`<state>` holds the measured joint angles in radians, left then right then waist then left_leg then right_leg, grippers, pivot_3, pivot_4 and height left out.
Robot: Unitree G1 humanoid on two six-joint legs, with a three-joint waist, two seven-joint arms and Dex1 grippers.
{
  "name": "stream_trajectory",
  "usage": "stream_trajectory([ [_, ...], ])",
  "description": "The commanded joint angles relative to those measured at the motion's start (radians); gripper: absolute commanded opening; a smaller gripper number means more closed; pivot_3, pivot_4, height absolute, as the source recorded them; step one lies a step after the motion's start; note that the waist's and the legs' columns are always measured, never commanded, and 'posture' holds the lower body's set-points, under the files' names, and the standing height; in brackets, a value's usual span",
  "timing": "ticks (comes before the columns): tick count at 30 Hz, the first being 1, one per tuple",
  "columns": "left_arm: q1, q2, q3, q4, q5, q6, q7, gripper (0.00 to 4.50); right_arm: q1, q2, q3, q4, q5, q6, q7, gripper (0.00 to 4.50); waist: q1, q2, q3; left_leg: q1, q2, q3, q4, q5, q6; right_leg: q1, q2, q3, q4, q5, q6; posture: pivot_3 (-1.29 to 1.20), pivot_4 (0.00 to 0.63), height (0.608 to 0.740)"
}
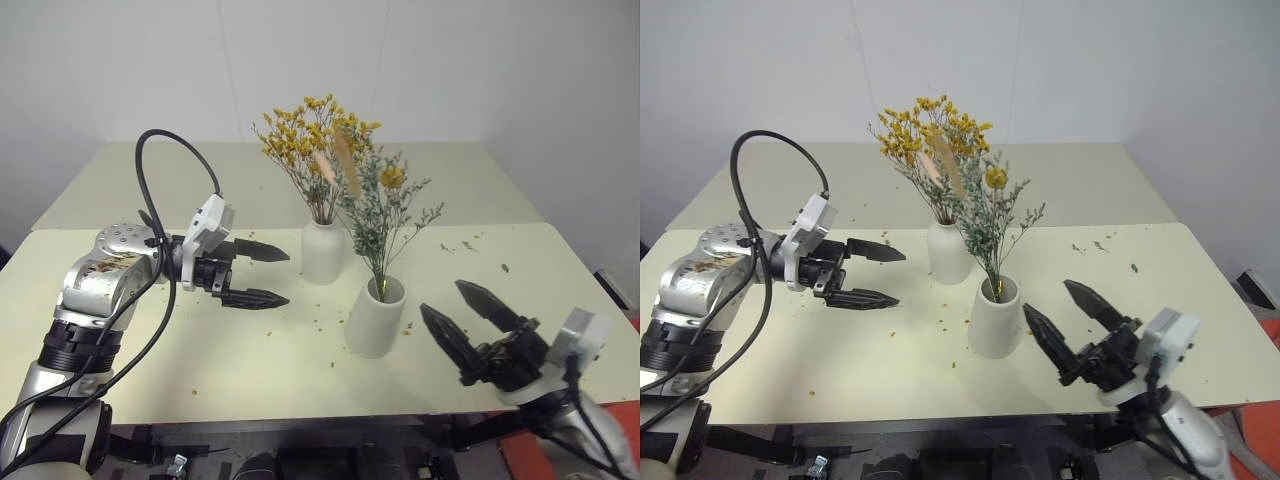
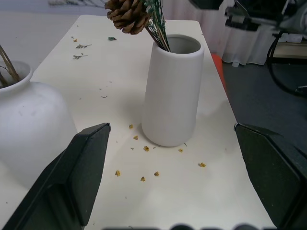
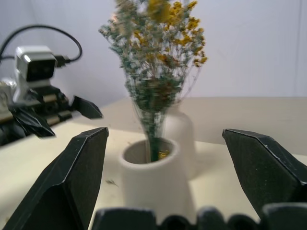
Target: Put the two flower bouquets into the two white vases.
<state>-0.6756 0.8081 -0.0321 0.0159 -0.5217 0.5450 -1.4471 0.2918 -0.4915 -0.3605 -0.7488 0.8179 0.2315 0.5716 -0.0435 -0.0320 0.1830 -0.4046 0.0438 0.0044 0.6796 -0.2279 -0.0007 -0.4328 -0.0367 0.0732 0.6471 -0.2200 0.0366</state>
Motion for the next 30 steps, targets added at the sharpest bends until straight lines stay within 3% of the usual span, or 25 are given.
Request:
stream_trajectory([
  [1,0.028,0.045,0.057,-0.008,-0.022,-0.016,-0.023,4.5,-0.004,-0.123,-0.155,0.019,0.09,0.046,0.059,4.47,0.001,0.0,0.0,0.001,0.0,0.0,0.0,0.0,0.0,0.0,0.0,0.0,0.0,0.0,0.0,0.0,0.15,0.74],
  [7,0.097,0.114,0.148,-0.007,-0.049,-0.007,-0.02,4.5,-0.033,-0.424,-0.4,0.179,0.16,0.162,0.25,4.47,0.002,-0.001,0.001,0.004,0.0,0.0,0.0,0.0,0.0,0.005,-0.001,-0.001,-0.001,0.0,0.0,0.0,0.15,0.74],
  [12,0.167,0.162,0.208,-0.042,-0.063,0.006,-0.002,4.5,-0.069,-0.556,-0.458,0.27,0.128,0.218,0.363,4.47,0.005,-0.002,0.001,0.006,0.0,0.0,-0.001,0.0,0.0,0.008,-0.001,-0.001,-0.004,-0.004,-0.006,0.0,0.15,0.74],
  [17,0.229,0.188,0.258,-0.075,-0.076,0.019,0.024,4.5,-0.1,-0.594,-0.452,0.332,0.067,0.226,0.423,4.47,0.007,-0.002,0.001,0.005,0.0,0.0,-0.001,0.0,0.0,0.008,-0.002,-0.002,-0.006,-0.004,-0.006,0.0,0.15,0.74],
  [30,0.234,0.19,0.258,-0.091,-0.096,0.031,0.06,4.5,-0.13,-0.561,-0.463,0.326,0.017,0.251,0.469,4.47,0.011,-0.002,0.001,0.005,0.0,0.0,-0.001,0.0,0.0,0.008,-0.002,-0.002,-0.006,-0.001,-0.001,0.0,0.15,0.74],
])
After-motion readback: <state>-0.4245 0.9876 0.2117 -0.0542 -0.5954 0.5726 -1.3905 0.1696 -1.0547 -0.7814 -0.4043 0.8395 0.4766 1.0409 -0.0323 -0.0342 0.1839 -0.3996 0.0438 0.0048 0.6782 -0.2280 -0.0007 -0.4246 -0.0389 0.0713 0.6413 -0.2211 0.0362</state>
